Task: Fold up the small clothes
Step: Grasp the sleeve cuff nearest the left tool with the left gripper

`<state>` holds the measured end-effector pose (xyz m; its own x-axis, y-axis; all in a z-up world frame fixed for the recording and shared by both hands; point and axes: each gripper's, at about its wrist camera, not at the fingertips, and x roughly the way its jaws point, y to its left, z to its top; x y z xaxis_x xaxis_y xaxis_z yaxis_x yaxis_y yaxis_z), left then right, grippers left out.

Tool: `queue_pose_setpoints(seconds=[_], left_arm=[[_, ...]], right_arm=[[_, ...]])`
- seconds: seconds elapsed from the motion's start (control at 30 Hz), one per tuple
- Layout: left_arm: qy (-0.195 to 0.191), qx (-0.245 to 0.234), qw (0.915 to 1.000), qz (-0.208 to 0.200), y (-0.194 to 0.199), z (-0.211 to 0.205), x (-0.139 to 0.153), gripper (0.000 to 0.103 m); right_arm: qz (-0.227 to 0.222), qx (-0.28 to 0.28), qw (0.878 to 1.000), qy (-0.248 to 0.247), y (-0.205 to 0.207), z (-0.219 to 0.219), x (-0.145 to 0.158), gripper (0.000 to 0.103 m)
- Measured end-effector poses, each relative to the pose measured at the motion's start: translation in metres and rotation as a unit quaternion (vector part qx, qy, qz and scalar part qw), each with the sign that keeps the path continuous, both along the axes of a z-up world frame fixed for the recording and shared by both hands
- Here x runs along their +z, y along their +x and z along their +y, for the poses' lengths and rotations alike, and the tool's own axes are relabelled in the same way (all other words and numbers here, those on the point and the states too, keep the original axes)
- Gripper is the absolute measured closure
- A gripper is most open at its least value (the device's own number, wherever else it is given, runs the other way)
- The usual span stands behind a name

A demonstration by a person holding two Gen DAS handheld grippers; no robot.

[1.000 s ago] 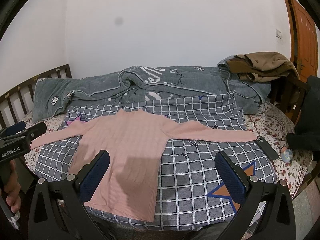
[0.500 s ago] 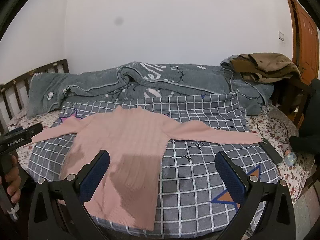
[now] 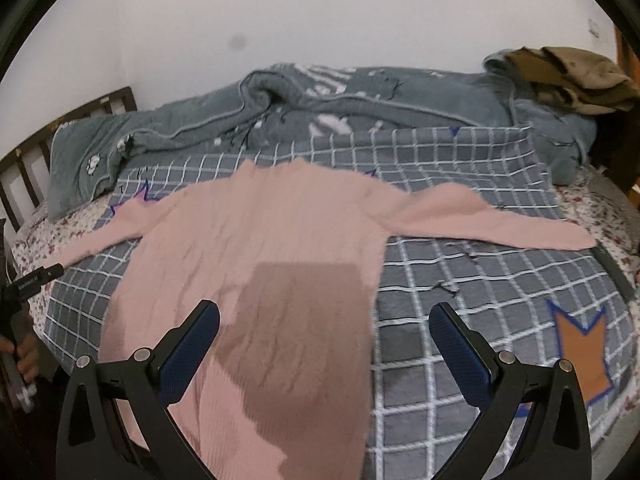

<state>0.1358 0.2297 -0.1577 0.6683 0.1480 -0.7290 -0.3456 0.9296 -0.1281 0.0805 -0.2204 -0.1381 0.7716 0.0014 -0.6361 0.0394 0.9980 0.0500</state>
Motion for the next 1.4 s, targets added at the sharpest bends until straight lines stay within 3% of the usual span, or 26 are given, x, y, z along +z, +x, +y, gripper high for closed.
queue_pose_setpoints(seconds=[0.17,0.33,0.53,0.63,0.7,0.83,0.9,1.0,1.1,1.23,1.4], left_arm=[[-0.059,0.044,0.9972,0.012,0.017,0.062,-0.025,0.01],[-0.126,0.092,0.9876,-0.012,0.031,0.111,-0.043,0.011],[-0.113,0.127,0.9852,-0.023,0.05,0.132,-0.043,0.014],[-0.065,0.155,0.9857,-0.011,0.058,0.137,-0.042,0.048],[-0.034,0.149,0.9881,-0.007,0.063,0.138,-0.037,0.094],[0.002,0.142,0.9899,0.006,0.076,0.131,-0.016,0.096],[0.032,0.132,0.9907,-0.005,0.082,0.115,0.006,0.096],[0.046,0.099,0.9935,-0.034,0.093,0.075,0.043,0.096],[0.063,0.055,0.9951,-0.053,0.108,0.021,0.07,0.096],[0.091,-0.032,0.9917,-0.085,0.13,-0.09,0.097,0.096],[0.099,-0.123,0.9825,-0.098,0.151,-0.218,0.101,0.096]], right_arm=[[0.001,0.013,0.999,-0.032,0.019,0.013,-0.02,0.004],[-0.014,0.019,0.999,-0.037,0.036,0.018,-0.026,0.004],[-0.012,0.037,0.998,-0.051,0.064,0.019,-0.022,0.004],[-0.024,0.054,0.996,-0.062,0.079,0.018,-0.015,0.004],[-0.037,0.068,0.995,-0.062,0.087,0.016,-0.01,0.004],[-0.048,0.092,0.993,-0.061,0.099,0.013,-0.005,0.004],[-0.059,0.106,0.99,-0.073,0.1,0.01,-0.003,0.005],[-0.072,0.109,0.989,-0.075,0.097,-0.003,-0.005,0.005],[-0.07,0.103,0.992,-0.036,0.096,-0.031,-0.009,0.005],[-0.08,0.066,0.995,0.002,0.092,-0.08,-0.01,0.005],[-0.092,-0.01,0.996,0.009,0.075,-0.145,-0.009,0.005]])
